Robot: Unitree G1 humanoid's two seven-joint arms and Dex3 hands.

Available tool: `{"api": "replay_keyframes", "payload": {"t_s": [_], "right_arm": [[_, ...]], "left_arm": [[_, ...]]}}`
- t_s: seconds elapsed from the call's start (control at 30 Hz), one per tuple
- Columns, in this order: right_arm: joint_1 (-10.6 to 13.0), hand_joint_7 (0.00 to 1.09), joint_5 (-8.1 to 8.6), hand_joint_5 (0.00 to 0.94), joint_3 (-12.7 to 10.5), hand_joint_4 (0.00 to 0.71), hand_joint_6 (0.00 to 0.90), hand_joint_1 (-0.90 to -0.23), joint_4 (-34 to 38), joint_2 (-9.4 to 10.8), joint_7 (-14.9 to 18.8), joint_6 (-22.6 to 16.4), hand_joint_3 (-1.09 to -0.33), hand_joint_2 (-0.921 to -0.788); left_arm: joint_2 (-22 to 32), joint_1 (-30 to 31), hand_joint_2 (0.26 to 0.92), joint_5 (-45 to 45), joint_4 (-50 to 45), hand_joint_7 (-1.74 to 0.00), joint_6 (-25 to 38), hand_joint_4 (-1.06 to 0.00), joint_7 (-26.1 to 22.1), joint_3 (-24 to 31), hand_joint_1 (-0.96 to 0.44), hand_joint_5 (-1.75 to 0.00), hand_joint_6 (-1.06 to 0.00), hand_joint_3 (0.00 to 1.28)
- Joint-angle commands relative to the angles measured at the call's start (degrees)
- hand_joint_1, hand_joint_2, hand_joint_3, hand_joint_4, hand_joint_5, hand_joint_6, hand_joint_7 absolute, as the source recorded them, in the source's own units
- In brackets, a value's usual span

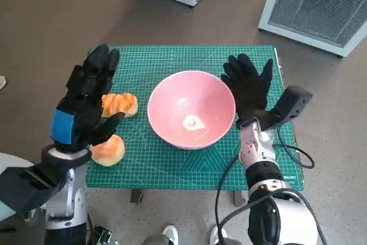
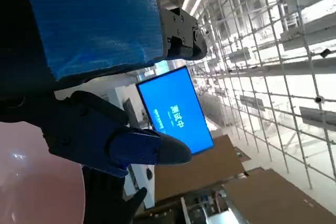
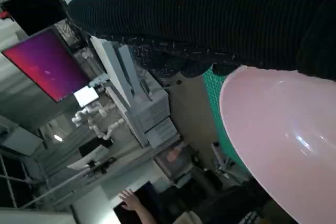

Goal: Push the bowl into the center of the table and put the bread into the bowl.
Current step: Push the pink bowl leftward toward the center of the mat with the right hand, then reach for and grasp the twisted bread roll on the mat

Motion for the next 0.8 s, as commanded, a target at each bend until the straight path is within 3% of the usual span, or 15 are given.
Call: {"api": "replay_keyframes", "payload": {"t_s": [0.03, 0.2, 0.37, 0.47, 0.63, 0.8], "right_arm": [[0.2, 0.39, -1.16, 0.0, 0.5, 0.147, 0.135, -0.598, 0.5, -1.0, -0.2, 0.7, -0.877, -0.921], [-0.2, 0.38, -1.58, 0.0, 1.1, 0.141, 0.135, -0.575, -0.1, -2.4, 0.9, -1.0, -0.898, -0.921], [-0.6, 0.38, -2.87, 0.003, 2.6, 0.146, 0.139, -0.576, -1.5, -3.1, 2.0, -7.0, -0.911, -0.921], [-0.6, 0.39, -2.95, 0.005, 3.2, 0.152, 0.135, -0.59, -2.6, -3.5, 5.0, -11.2, -0.898, -0.921], [0.2, 0.51, -2.61, 0.007, 4.7, 0.187, 0.071, -0.648, -5.3, -3.9, 10.8, -18.2, -0.835, -0.921], [2.0, 0.6, -2.08, 0.011, 6.7, 0.213, 0.027, -0.64, -9.9, -3.8, 16.6, -25.1, -0.822, -0.921]], "left_arm": [[0.1, 0.6, 0.921, 0.7, -1.3, -0.31, -0.1, -0.18, 0.8, 0.3, -0.62, 0.0, -0.13, 0.24], [-0.1, 0.5, 0.921, 0.9, -0.8, -0.32, -0.6, -0.18, 1.1, 0.2, -0.63, 0.0, -0.13, 0.24], [-0.4, -0.5, 0.921, 0.7, 0.2, -0.32, -0.7, -0.18, 1.2, 0.0, -0.62, 0.0, -0.12, 0.24], [-0.7, -1.2, 0.921, 0.7, 0.8, -0.32, -0.5, -0.18, 1.2, -0.4, -0.62, 0.0, -0.12, 0.25], [-1.2, -2.3, 0.921, 0.4, 1.7, -0.33, -0.8, -0.18, 0.8, -1.0, -0.63, 0.0, -0.12, 0.25], [-1.7, -3.9, 0.921, -0.2, 3.3, -0.33, -1.5, -0.18, -0.1, -1.6, -0.64, 0.0, -0.12, 0.24]]}}
